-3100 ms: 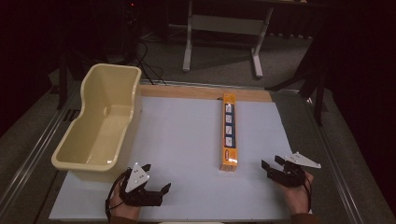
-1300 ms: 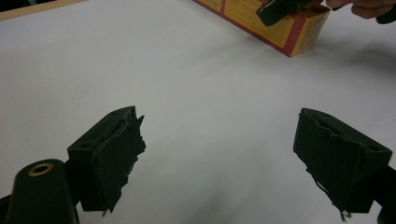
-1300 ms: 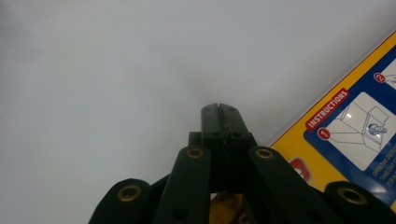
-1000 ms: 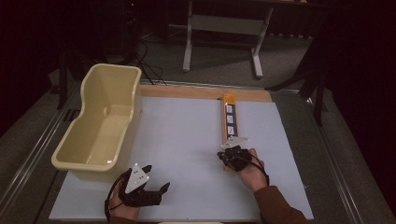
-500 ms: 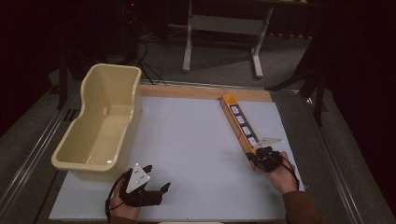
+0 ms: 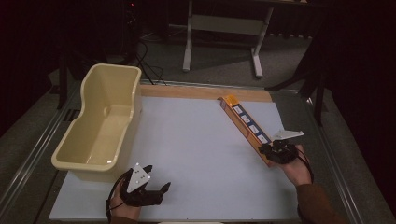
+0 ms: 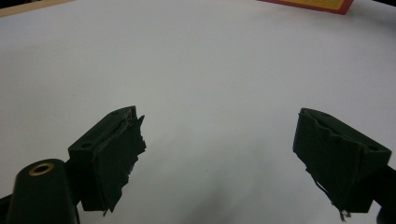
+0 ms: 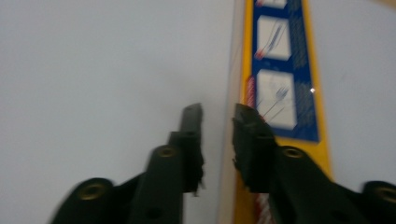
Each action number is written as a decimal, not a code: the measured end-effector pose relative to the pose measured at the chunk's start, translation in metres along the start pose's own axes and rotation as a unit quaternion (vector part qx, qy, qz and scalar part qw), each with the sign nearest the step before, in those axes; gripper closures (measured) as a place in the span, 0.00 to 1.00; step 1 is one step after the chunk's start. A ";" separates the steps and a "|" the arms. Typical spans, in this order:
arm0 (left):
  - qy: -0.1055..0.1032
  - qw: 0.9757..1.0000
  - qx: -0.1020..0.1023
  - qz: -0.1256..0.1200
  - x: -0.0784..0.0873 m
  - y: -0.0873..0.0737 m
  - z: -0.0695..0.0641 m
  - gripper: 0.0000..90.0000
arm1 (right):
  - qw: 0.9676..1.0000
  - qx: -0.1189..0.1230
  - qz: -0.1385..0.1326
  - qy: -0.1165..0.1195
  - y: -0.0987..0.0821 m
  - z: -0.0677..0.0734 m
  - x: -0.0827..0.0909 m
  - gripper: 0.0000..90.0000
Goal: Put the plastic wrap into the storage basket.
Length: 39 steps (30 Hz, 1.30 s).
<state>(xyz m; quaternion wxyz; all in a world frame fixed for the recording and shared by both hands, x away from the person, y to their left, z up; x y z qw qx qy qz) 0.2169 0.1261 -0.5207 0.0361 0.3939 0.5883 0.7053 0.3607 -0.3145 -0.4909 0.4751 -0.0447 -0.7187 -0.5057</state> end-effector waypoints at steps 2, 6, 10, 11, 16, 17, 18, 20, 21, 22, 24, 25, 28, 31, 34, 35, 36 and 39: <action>-0.001 1.000 -0.002 0.001 0.000 0.000 0.000 0.17 | 1.000 -0.003 -0.008 -0.006 0.005 -0.005 -0.003 0.68; 0.000 1.000 0.000 0.001 0.000 0.000 0.000 0.17 | 1.000 -0.011 -0.015 -0.017 0.014 -0.015 -0.011 0.52; 0.000 1.000 -0.001 0.002 0.000 0.000 0.001 0.17 | 0.999 -0.022 -0.008 -0.028 0.023 -0.024 -0.022 0.38; 0.000 1.000 -0.001 0.002 0.000 -0.001 0.001 0.17 | 0.999 -0.023 -0.006 -0.030 0.025 -0.026 -0.026 0.35; 0.000 1.000 0.001 0.003 0.000 -0.001 0.000 0.17 | 0.999 -0.032 0.023 -0.019 0.032 -0.035 -0.043 0.30; 0.000 1.000 0.001 0.004 0.000 -0.001 0.000 0.17 | 0.999 -0.036 0.028 -0.019 0.034 -0.037 -0.046 0.29; 0.000 1.000 0.001 0.004 0.000 -0.001 0.000 0.17 | 0.999 -0.038 0.031 -0.022 0.036 -0.039 -0.048 0.28; 0.000 1.000 0.001 0.003 0.000 -0.001 0.000 0.17 | 0.999 -0.033 0.035 -0.020 0.040 -0.041 -0.053 0.27; 0.000 1.000 0.001 0.004 0.000 -0.001 0.000 0.17 | 0.998 -0.030 0.042 -0.022 0.043 -0.042 -0.055 0.27; 0.000 1.000 0.002 0.004 0.000 -0.001 0.000 0.17 | 0.998 -0.026 0.049 -0.025 0.045 -0.043 -0.058 0.26; 0.000 1.000 0.002 0.004 0.000 -0.001 0.000 0.17 | 0.998 -0.024 0.053 -0.022 0.047 -0.043 -0.061 0.26; 0.000 1.000 0.002 0.004 0.000 -0.001 0.000 0.17 | 0.998 -0.022 0.060 -0.023 0.049 -0.044 -0.064 0.27; 0.000 1.000 0.002 0.004 0.001 -0.001 0.001 0.17 | 0.996 -0.020 0.087 -0.021 0.049 -0.045 -0.076 0.39; 0.000 1.000 0.004 0.003 0.002 -0.001 0.001 0.17 | 0.995 -0.025 0.090 -0.023 0.047 -0.043 -0.077 0.42; 0.000 1.000 0.004 0.003 0.002 -0.002 0.001 0.17 | 0.995 -0.028 0.089 -0.021 0.044 -0.040 -0.075 0.42; 0.001 1.000 0.004 0.003 0.002 -0.002 0.001 0.17 | 0.995 -0.028 0.091 -0.019 0.043 -0.039 -0.073 0.42; 0.001 1.000 0.004 0.003 0.002 -0.002 0.001 0.17 | 0.995 -0.028 0.091 -0.019 0.043 -0.039 -0.073 0.42; 0.001 1.000 0.004 0.004 0.001 -0.001 0.001 0.17 | 0.995 -0.012 0.095 -0.005 0.034 -0.030 -0.063 0.42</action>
Point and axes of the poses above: each handheld gripper's, and its own axes: x roughly backward along the jaws, y roughly out of its top, z roughly to its left, the point moved 2 cm from there along -x, roughly forward along the jaws, and after that the axes turned 2 degrees about y, right-handed, at the moved point
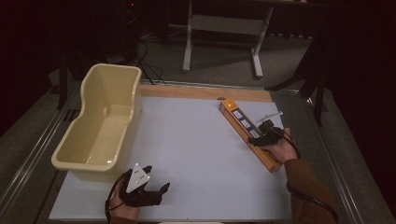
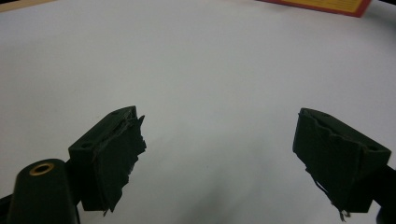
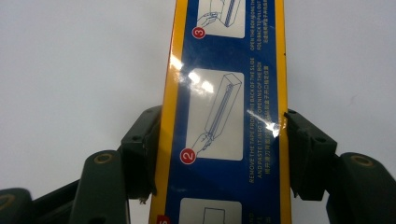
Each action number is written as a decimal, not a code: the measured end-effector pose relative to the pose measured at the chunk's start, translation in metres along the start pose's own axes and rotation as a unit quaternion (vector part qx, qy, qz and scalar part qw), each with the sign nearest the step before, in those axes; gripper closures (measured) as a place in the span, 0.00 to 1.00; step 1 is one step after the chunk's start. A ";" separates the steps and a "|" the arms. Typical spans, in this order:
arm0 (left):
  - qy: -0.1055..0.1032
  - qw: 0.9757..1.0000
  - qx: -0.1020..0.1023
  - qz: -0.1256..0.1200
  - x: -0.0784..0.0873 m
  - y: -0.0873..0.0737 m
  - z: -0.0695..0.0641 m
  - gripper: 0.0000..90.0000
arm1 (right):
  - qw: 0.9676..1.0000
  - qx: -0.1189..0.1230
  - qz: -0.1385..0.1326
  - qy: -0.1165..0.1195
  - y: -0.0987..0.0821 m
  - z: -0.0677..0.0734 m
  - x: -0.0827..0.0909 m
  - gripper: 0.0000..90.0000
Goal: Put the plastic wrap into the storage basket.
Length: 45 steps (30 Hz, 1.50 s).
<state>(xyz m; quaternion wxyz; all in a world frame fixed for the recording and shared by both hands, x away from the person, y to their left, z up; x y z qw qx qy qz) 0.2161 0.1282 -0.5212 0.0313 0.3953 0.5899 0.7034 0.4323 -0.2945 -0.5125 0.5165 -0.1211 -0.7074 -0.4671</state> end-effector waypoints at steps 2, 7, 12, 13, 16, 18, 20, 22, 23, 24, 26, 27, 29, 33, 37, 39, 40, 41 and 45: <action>0.000 1.000 0.001 0.000 0.000 0.000 0.000 0.17 | 1.000 0.013 -0.001 0.007 -0.008 0.005 0.005 0.42; -0.001 1.000 0.000 0.001 -0.001 0.000 -0.001 0.17 | 0.999 0.047 0.008 0.026 -0.026 0.016 0.019 0.42; 0.000 1.000 0.001 0.000 -0.001 0.000 0.000 0.17 | 0.994 0.089 0.021 0.055 -0.050 0.028 0.036 0.42; -0.001 1.000 0.001 0.001 -0.001 0.000 0.000 0.17 | 0.993 0.096 0.023 0.060 -0.054 0.030 0.039 0.42; -0.002 1.000 0.000 0.002 -0.002 0.000 -0.001 0.17 | 0.988 0.127 0.028 0.082 -0.069 0.042 0.050 0.42; -0.002 1.000 -0.001 0.004 -0.002 0.000 -0.002 0.17 | 0.983 0.149 0.040 0.098 -0.076 0.048 0.056 0.42; -0.003 1.000 -0.001 0.005 -0.003 0.000 -0.002 0.17 | 0.976 0.176 0.062 0.109 -0.080 0.057 0.061 0.41; -0.004 1.000 -0.002 0.007 -0.005 0.000 -0.003 0.17 | 0.973 0.191 0.083 0.099 -0.078 0.062 0.060 0.39; -0.005 1.000 -0.002 0.008 -0.005 0.000 -0.004 0.17 | 0.971 0.200 0.093 0.092 -0.074 0.065 0.059 0.38; -0.006 1.000 -0.003 0.008 -0.006 0.000 -0.004 0.17 | 0.969 0.208 0.099 0.089 -0.070 0.067 0.058 0.37; -0.007 1.000 -0.004 0.008 -0.005 0.000 -0.004 0.17 | 0.967 0.212 0.103 0.093 -0.061 0.069 0.053 0.35; -0.006 1.000 -0.004 0.007 -0.005 0.000 -0.004 0.17 | 0.966 0.212 0.109 0.097 -0.056 0.071 0.051 0.34; -0.005 1.000 -0.002 0.005 -0.004 0.000 -0.003 0.17 | 0.962 0.220 0.127 0.099 -0.049 0.074 0.044 0.34; -0.005 1.000 -0.001 0.004 -0.003 0.000 -0.002 0.17 | 0.953 0.231 0.171 0.098 -0.043 0.077 0.030 0.34; -0.004 1.000 0.001 0.002 -0.002 0.000 -0.002 0.17 | 0.945 0.235 0.208 0.094 -0.038 0.081 0.019 0.35; -0.004 1.000 0.001 0.002 -0.002 0.000 -0.002 0.17 | 0.943 0.235 0.216 0.095 -0.038 0.081 0.017 0.35; -0.004 1.000 0.001 0.002 -0.002 0.000 -0.002 0.17 | 0.942 0.232 0.220 0.097 -0.037 0.080 0.015 0.34; -0.004 1.000 0.000 0.003 -0.002 0.000 -0.002 0.17 | 0.943 0.228 0.223 0.098 -0.037 0.080 0.014 0.34; -0.004 1.000 0.000 0.005 -0.003 0.000 -0.002 0.17 | 0.941 0.226 0.229 0.102 -0.036 0.080 0.012 0.36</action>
Point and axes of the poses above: each handheld gripper's, and its own axes: x roughly backward along the jaws, y roughly out of its top, z roughly to its left, the point moved 2 cm from there along -x, roughly forward along the jaws, and after that the axes turned 2 degrees about y, right-handed, at the moved point
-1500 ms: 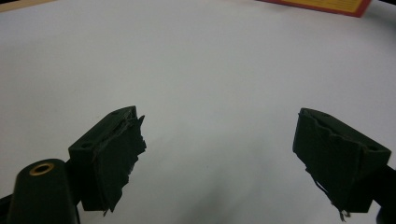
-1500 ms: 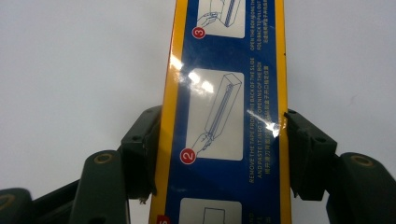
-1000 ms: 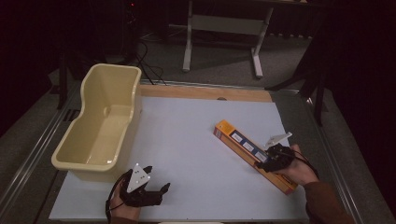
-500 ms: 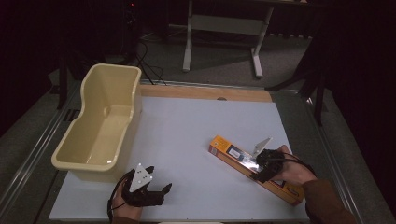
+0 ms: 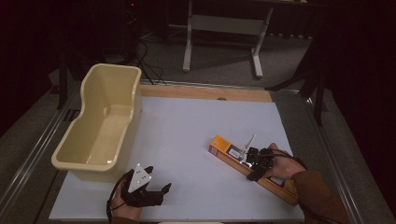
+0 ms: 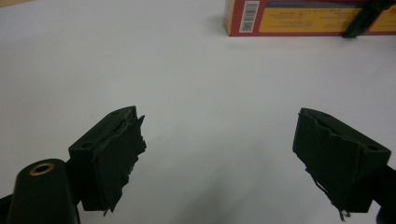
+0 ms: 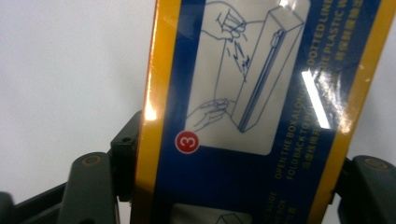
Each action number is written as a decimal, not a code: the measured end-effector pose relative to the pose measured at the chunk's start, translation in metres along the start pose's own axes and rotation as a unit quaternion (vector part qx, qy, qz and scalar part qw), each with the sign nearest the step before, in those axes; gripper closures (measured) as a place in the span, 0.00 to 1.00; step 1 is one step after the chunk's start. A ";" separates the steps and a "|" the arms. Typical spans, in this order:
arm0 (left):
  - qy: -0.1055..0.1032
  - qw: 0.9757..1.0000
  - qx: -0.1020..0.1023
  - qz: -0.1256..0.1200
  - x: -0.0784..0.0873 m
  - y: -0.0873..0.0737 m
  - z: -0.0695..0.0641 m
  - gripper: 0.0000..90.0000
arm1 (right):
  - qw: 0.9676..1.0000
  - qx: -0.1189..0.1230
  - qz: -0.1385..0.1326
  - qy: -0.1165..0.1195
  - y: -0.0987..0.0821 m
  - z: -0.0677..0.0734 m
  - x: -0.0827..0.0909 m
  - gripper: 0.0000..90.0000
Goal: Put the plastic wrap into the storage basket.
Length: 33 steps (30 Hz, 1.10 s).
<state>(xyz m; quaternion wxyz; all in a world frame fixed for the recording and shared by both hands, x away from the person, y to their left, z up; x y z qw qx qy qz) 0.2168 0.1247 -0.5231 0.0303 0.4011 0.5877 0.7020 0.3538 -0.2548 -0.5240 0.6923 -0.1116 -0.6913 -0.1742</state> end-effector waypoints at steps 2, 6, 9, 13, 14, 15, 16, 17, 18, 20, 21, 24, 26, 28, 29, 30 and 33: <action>0.000 1.000 0.000 0.000 0.000 0.000 0.000 0.17 | 1.000 -0.009 0.003 0.004 0.001 0.000 0.001 0.40; 0.000 1.000 0.001 0.000 0.000 0.000 0.001 0.17 | 1.000 -0.030 0.000 0.007 0.000 -0.001 0.002 0.42; 0.000 1.000 0.002 0.000 0.000 0.000 0.000 0.17 | 0.999 -0.047 -0.004 0.019 0.000 -0.001 0.003 0.43; 0.000 1.000 0.003 0.000 0.000 0.000 0.000 0.17 | 0.997 -0.066 -0.011 0.039 0.001 0.000 0.004 0.43; 0.000 1.000 0.002 0.000 0.000 0.000 0.000 0.17 | 0.996 -0.071 -0.015 0.043 0.002 0.001 0.005 0.43; 0.000 1.000 0.002 0.000 0.000 0.000 0.000 0.17 | 0.996 -0.073 -0.017 0.045 0.003 0.001 0.006 0.43; 0.000 1.000 0.002 0.000 0.000 0.000 0.000 0.17 | 0.996 -0.075 -0.018 0.047 0.003 0.001 0.006 0.43; -0.001 1.000 0.002 0.001 0.000 0.000 0.000 0.17 | 0.995 -0.078 -0.023 0.049 0.004 0.002 0.006 0.43; 0.000 1.000 0.002 0.001 0.000 0.000 0.000 0.17 | 0.995 -0.083 -0.028 0.055 0.005 0.002 0.007 0.43; 0.000 1.000 0.002 0.001 0.000 0.000 0.000 0.17 | 0.993 -0.092 -0.035 0.064 0.006 0.002 0.008 0.43; -0.001 1.000 0.002 0.001 0.000 0.000 0.001 0.17 | 0.992 -0.098 -0.037 0.068 0.007 0.003 0.009 0.43; -0.001 1.000 0.002 0.000 0.000 0.000 0.001 0.17 | 0.988 -0.117 -0.050 0.088 0.009 0.002 0.012 0.44; -0.001 1.000 0.002 0.000 0.000 0.000 0.000 0.17 | 0.984 -0.128 -0.063 0.102 0.011 0.001 0.014 0.44; -0.001 1.000 0.003 0.000 0.000 0.000 0.000 0.17 | 0.982 -0.134 -0.073 0.110 0.012 0.000 0.015 0.44; -0.001 1.000 0.002 0.001 0.000 0.000 0.000 0.17 | 0.981 -0.138 -0.078 0.115 0.013 0.000 0.016 0.44; -0.001 1.000 0.002 0.001 0.000 0.000 0.000 0.17 | 0.979 -0.145 -0.081 0.120 0.015 0.000 0.016 0.44; -0.001 1.000 0.003 0.000 0.000 0.000 0.000 0.17 | 0.974 -0.159 -0.095 0.129 0.018 -0.001 0.018 0.44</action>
Point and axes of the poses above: each handheld gripper's, and its own axes: x roughly backward along the jaws, y roughly out of its top, z roughly to its left, the point moved 2 cm from there along -x, roughly forward along the jaws, and after that the axes turned 2 degrees about y, right-handed, at the moved point
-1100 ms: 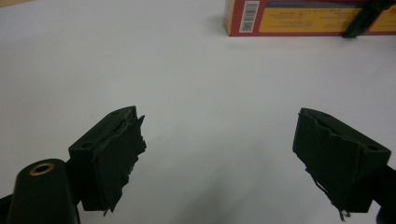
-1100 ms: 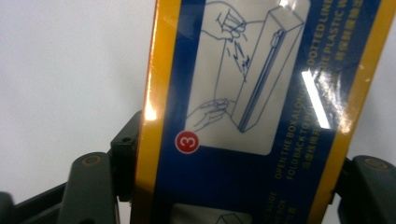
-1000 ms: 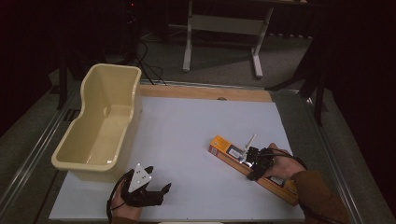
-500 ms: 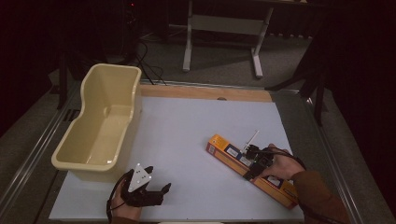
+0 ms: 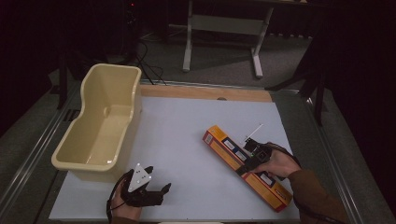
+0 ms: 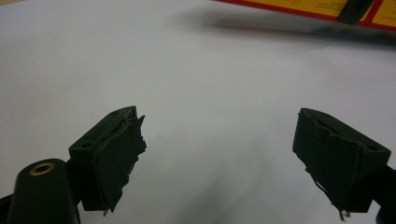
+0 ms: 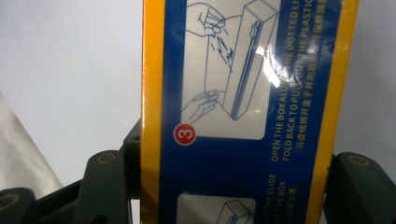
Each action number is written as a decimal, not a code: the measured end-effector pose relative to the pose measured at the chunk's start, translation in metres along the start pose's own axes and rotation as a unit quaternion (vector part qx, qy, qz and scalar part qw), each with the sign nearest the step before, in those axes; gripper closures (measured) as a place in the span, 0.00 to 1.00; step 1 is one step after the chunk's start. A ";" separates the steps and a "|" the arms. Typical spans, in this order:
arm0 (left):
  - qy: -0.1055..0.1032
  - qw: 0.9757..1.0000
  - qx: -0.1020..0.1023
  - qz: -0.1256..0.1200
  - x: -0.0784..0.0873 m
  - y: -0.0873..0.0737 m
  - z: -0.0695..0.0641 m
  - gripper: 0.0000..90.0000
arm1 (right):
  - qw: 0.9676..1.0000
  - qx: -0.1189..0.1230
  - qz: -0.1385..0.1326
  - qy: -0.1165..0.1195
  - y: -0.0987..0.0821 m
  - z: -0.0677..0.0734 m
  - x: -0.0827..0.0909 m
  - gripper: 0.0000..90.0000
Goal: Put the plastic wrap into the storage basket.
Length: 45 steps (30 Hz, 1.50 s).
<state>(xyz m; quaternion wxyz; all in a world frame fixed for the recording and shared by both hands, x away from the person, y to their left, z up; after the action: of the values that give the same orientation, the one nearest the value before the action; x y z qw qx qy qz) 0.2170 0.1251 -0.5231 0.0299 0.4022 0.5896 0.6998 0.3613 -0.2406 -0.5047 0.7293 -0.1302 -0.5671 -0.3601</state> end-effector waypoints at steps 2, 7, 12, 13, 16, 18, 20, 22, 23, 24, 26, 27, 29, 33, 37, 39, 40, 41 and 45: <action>0.000 1.000 -0.001 0.001 0.000 0.000 0.000 0.17 | 1.000 -0.015 -0.011 0.010 0.003 0.000 0.001 0.44; 0.000 1.000 -0.001 0.000 0.000 0.000 0.000 0.17 | 0.998 -0.038 -0.042 0.023 0.012 0.003 0.003 0.44; 0.000 1.000 0.000 -0.001 0.001 0.000 0.000 0.17 | 0.995 -0.054 -0.065 0.048 0.020 0.005 0.003 0.44; 0.000 1.000 0.000 -0.002 0.001 0.000 0.000 0.17 | 0.995 -0.058 -0.068 0.052 0.021 0.006 0.003 0.44; 0.000 1.000 -0.001 -0.002 0.001 0.000 0.000 0.17 | 0.993 -0.063 -0.079 0.062 0.026 0.008 0.002 0.44; 0.000 1.000 -0.001 -0.002 0.001 0.000 0.000 0.17 | 0.992 -0.067 -0.084 0.069 0.029 0.009 0.002 0.44; 0.000 1.000 0.000 -0.002 0.001 0.000 0.000 0.17 | 0.991 -0.072 -0.088 0.075 0.031 0.010 0.002 0.44; 0.000 1.000 -0.001 -0.002 0.001 0.000 0.000 0.17 | 0.989 -0.078 -0.095 0.083 0.035 0.012 0.003 0.44; 0.000 1.000 -0.001 -0.002 0.001 0.000 0.000 0.17 | 0.987 -0.083 -0.100 0.091 0.037 0.013 0.004 0.44; 0.000 1.000 -0.001 -0.002 0.001 0.000 0.000 0.17 | 0.987 -0.084 -0.102 0.095 0.038 0.013 0.004 0.44; 0.000 1.000 -0.001 -0.002 0.001 0.000 0.000 0.17 | 0.984 -0.091 -0.112 0.105 0.041 0.014 0.004 0.44; 0.000 1.000 -0.001 -0.002 0.001 0.000 0.000 0.17 | 0.982 -0.097 -0.118 0.111 0.044 0.016 0.004 0.44; 0.000 1.000 -0.001 -0.002 0.001 0.000 0.000 0.17 | 0.980 -0.100 -0.125 0.117 0.047 0.017 0.005 0.44; -0.001 1.000 -0.002 -0.003 0.001 0.000 -0.001 0.17 | 0.977 -0.108 -0.136 0.124 0.054 0.019 0.004 0.44; -0.001 1.000 -0.002 -0.002 0.001 0.000 -0.001 0.17 | 0.973 -0.120 -0.151 0.126 0.060 0.021 0.005 0.44; 0.000 1.000 -0.003 -0.002 0.001 0.001 -0.001 0.17 | 0.971 -0.121 -0.161 0.129 0.064 0.023 0.005 0.44; 0.000 1.000 -0.003 -0.003 0.001 0.001 -0.001 0.17 | 0.970 -0.120 -0.164 0.131 0.065 0.024 0.005 0.44; -0.001 1.000 -0.003 -0.003 0.001 0.001 -0.001 0.17 | 0.969 -0.123 -0.170 0.134 0.068 0.025 0.005 0.44; -0.001 1.000 -0.004 -0.003 0.001 0.001 -0.001 0.17 | 0.964 -0.132 -0.185 0.141 0.075 0.029 0.006 0.44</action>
<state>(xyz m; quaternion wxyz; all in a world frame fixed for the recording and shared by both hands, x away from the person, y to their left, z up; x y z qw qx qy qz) 0.2159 0.1241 -0.5222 0.0336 0.4010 0.5881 0.7016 0.3906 -0.1723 -0.4736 0.6988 -0.0663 -0.4200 -0.5753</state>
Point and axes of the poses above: each handheld gripper's, and its own axes: x roughly backward along the jaws, y roughly out of its top, z roughly to its left, the point moved 2 cm from there along -x, roughly forward along the jaws, and after that the axes turned 2 degrees about y, right-handed, at the moved point
